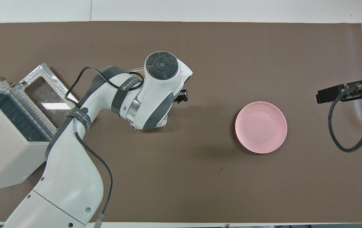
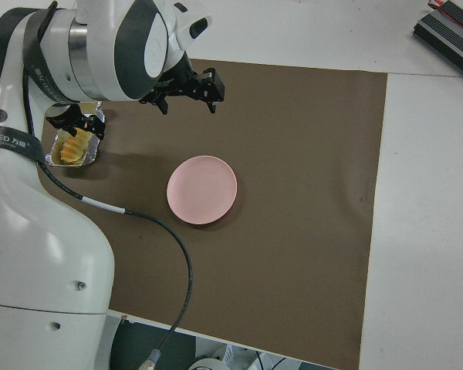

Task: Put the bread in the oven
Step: 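Grasp the foil tray edge with the left gripper and lift it, then carry the foil tray with the left gripper to the oven opening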

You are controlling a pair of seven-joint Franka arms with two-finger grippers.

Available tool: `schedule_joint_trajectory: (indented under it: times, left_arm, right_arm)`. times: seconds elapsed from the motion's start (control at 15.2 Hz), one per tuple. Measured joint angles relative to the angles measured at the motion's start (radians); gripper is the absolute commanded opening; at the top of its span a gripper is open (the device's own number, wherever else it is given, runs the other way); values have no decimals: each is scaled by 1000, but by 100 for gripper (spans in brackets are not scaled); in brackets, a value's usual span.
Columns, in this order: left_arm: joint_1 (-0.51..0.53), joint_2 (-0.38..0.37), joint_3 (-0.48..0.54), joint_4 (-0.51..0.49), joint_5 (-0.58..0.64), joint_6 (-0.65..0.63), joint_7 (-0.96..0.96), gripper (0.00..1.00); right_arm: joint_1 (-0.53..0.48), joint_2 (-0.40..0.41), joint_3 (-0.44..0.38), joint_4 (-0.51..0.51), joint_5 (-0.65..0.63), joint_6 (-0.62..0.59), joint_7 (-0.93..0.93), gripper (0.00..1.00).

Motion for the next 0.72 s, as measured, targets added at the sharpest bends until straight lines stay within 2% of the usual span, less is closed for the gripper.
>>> schedule_joint_trajectory:
  times: [0.07,0.39,0.53,0.72]
  left_arm:
    - [0,3,0,0,2,1,0,87]
    - [0,25,2,0,23,14,0,66]
    - [0,41,2,0,33,22,0,51]
    - [-1,55,2,0,35,25,0,14]
  right_arm:
    - [-6,1,0,-1,0,0,0,100]
    - [-12,2,0,-7,0,0,0,100]
    - [-12,2,0,-10,0,0,0,100]
    - [-19,2,0,-12,0,-26,0,100]
